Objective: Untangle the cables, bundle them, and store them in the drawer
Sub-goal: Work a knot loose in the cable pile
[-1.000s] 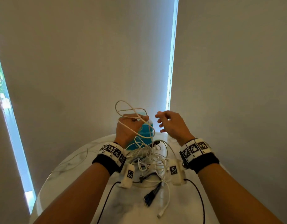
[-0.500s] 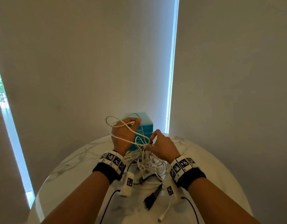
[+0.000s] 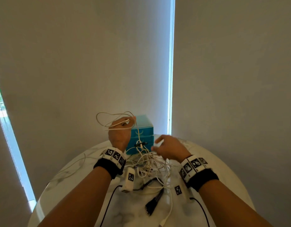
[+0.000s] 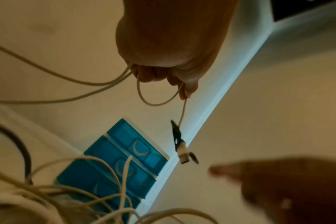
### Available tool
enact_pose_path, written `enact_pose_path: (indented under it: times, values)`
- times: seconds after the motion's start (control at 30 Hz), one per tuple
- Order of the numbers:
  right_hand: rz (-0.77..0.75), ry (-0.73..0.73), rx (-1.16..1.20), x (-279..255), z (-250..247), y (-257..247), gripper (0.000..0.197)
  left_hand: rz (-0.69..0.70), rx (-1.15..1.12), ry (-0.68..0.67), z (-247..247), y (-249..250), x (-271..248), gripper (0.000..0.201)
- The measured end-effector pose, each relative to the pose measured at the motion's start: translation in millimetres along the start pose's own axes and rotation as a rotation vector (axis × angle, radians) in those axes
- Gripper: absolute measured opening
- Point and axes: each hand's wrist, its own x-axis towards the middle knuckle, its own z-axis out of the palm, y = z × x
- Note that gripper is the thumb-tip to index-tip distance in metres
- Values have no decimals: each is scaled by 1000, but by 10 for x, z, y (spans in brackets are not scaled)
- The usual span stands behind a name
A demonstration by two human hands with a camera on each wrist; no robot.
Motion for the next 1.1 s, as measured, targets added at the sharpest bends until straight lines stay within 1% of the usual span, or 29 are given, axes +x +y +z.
enact_pose_path:
  times: [0.03,0.07,0.1,0.17,0.23,0.3,0.33,0.37,0.43,0.47,0.5,0.57,0.63,0.67,0.7,0.73,0.77,0.8,0.87,0.9,0.93,0.97,1.0,1.07,1.1]
  values:
    - [-28,119,80,54,-65,-56,38,43,24,-41,-6,28,-19,21]
    - [-69,208,122,104,-105,-127,40,70,32,-85,-1,47,-29,17]
    - [-114,227,131,132,-116,-218,40,82,11,-121,5,67,-39,14]
    - [-160,135,200,166,-21,-354,31,107,-36,-170,-13,151,-67,13]
    - [-113,65,322,164,56,-432,22,174,-15,-210,-81,237,-88,17]
    - [-66,13,461,192,63,-406,22,223,18,-266,-163,253,-94,18]
    - [-36,4,561,213,47,-383,22,225,45,-308,-237,239,-89,18]
    - [6,36,674,224,4,-353,21,204,76,-364,-326,216,-63,21]
    - [121,199,992,233,-140,-259,18,101,183,-489,-560,118,10,31]
    - [165,280,1160,244,-220,-178,15,54,263,-523,-689,57,53,34]
    - [193,342,1299,249,-280,-94,14,8,336,-530,-812,-8,101,35]
    - [213,390,1515,267,-340,75,21,-110,385,-478,-1018,-115,190,36]
    - [274,429,1652,318,-319,186,33,-243,286,-394,-1170,-177,256,36]
    - [323,462,1670,359,-282,223,37,-299,208,-353,-1236,-178,273,34]
    - [369,509,1642,392,-239,256,37,-342,124,-320,-1299,-177,284,32]
    - [413,567,1552,458,-189,342,36,-382,27,-291,-1364,-186,296,28]
    - [432,610,1431,494,-158,402,35,-409,-79,-267,-1424,-180,304,24]
    - [432,619,1307,542,-136,474,38,-424,-173,-244,-1475,-174,312,24]
    - [401,627,1163,566,-145,531,38,-412,-281,-183,-1575,-154,324,32]
    - [395,647,1134,566,-163,504,33,-387,-306,-140,-1628,-126,336,34]
    - [396,692,1098,581,-188,447,23,-359,-327,-92,-1690,-103,359,35]
    - [392,758,1110,579,-213,341,20,-331,-345,-43,-1763,-52,378,36]
    - [384,835,1165,594,-237,204,23,-311,-367,1,-1838,4,399,39]
    - [287,1005,1297,643,-325,-235,20,-243,-397,58,-1968,145,415,47]
    - [211,1074,1312,692,-361,-497,16,-203,-397,73,-2004,215,411,51]
